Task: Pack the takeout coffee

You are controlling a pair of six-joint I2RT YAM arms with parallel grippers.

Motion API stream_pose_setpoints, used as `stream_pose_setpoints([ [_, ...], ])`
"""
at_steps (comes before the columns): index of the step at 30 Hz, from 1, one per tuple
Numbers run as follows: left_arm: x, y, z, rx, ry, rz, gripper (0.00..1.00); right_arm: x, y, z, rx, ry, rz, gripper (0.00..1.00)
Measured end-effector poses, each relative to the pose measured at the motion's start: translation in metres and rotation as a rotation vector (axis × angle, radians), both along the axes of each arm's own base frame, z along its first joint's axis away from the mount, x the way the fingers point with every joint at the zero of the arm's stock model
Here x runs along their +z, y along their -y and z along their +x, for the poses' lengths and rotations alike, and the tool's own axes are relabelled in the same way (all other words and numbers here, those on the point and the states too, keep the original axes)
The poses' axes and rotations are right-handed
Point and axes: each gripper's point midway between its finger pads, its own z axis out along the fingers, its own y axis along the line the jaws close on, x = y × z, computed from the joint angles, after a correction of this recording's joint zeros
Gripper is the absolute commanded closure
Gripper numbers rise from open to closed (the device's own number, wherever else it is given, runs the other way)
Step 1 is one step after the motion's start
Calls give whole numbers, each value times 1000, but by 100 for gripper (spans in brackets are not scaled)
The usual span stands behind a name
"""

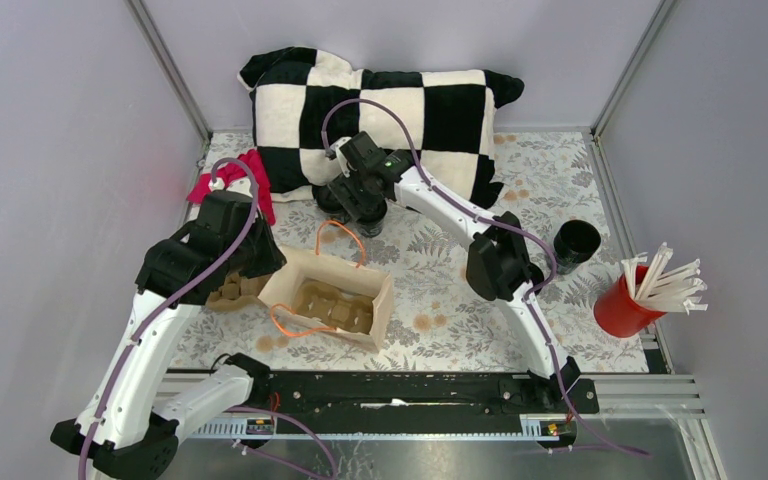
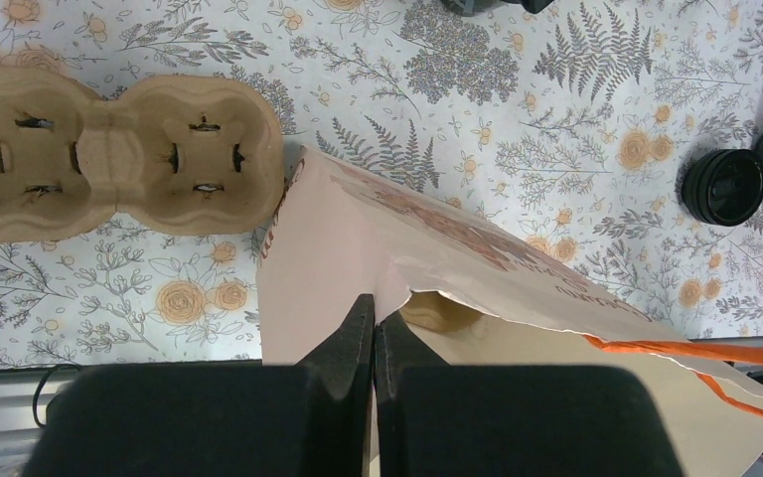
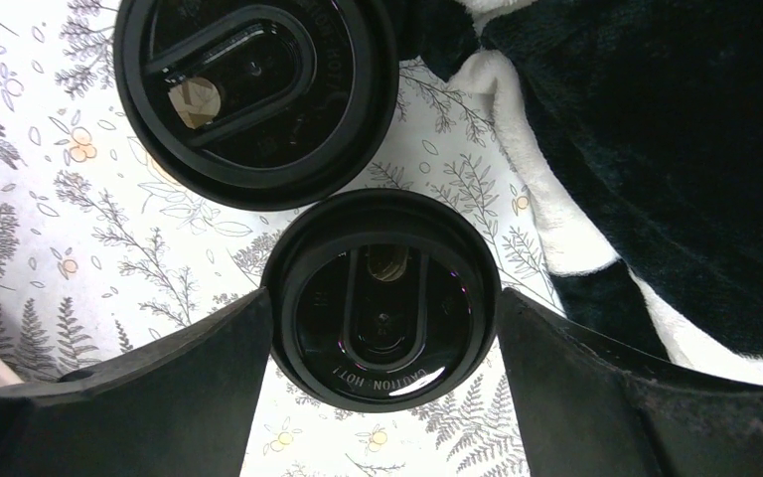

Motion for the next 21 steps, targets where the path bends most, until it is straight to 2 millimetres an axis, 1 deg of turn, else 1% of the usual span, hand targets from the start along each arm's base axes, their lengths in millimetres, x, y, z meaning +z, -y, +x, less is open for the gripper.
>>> stream_pose_setpoints([
  [5, 0, 0, 0, -1, 2, -2, 100, -2, 4, -1, -4, 5, -28, 12],
  [9, 1, 1, 1, -2, 3, -4, 100, -2, 4, -1, -4, 4, -29, 17],
  [17, 1, 1, 1, -3, 4, -5, 100, -7, 3, 0, -3, 1, -31, 15],
  [21, 1, 1, 1, -3, 3, -5, 100, -7, 2, 0, -3, 1, -30, 19],
])
